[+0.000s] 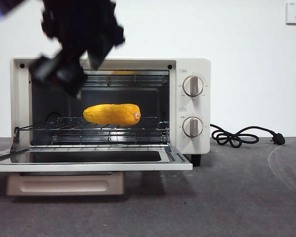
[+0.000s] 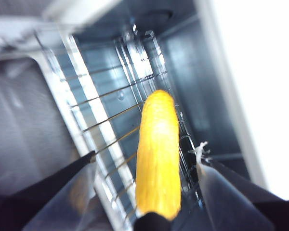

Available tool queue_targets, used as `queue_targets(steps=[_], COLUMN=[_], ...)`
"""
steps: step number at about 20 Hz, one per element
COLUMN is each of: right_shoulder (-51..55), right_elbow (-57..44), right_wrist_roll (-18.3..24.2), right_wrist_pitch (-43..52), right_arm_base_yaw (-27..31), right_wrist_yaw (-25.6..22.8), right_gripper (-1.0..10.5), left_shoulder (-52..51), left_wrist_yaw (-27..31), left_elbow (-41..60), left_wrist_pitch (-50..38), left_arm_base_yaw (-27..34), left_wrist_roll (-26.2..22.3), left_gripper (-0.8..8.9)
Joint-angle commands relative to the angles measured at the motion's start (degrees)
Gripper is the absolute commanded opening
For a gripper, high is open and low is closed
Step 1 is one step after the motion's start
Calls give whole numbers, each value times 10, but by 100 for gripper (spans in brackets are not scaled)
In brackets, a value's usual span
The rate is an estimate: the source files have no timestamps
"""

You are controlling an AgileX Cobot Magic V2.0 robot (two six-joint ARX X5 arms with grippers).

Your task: Take the corn from the table,put the corn in the oven

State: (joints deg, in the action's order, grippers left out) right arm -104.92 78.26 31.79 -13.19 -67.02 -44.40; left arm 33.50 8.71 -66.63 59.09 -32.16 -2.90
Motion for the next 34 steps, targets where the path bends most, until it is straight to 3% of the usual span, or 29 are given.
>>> queue_targets(steps=[1, 6, 9, 11, 15, 19, 22, 27, 34], right_shoulder=[31, 120, 159, 187, 239, 283, 306, 330, 331], right_elbow=[2, 2, 2, 2, 2, 2, 2, 2, 2], right_wrist_roll=[-70, -202, -261, -295, -338, -346, -346, -332, -253], right_wrist_pitch=[-50, -237, -313, -363, -437, -477, -491, -498, -497], right_arm_base_yaw=[-21, -71, -81, -83, -83, -66, -36, 57, 213], right_wrist_yaw=[-1, 2, 17, 31, 45, 48, 85, 223, 464], right_gripper=[343, 342, 335, 251, 112, 35, -12, -12, -12], left_shoulder=[21, 119, 167, 203, 262, 298, 301, 286, 259], left_wrist_yaw=[5, 18, 14, -16, -148, -281, -327, -370, -409], left_elbow=[5, 5, 5, 5, 5, 7, 17, 64, 181], left_wrist_pitch=[-38, -95, -110, -118, -118, -112, -104, -87, -110], left_arm_base_yaw=[0, 12, 34, 59, 132, 217, 271, 346, 423], left_wrist_roll=[-37, -90, -101, -107, -103, -73, -67, -68, -68], left_gripper=[-7, -7, -7, -7, -7, -7, -7, -7, -7])
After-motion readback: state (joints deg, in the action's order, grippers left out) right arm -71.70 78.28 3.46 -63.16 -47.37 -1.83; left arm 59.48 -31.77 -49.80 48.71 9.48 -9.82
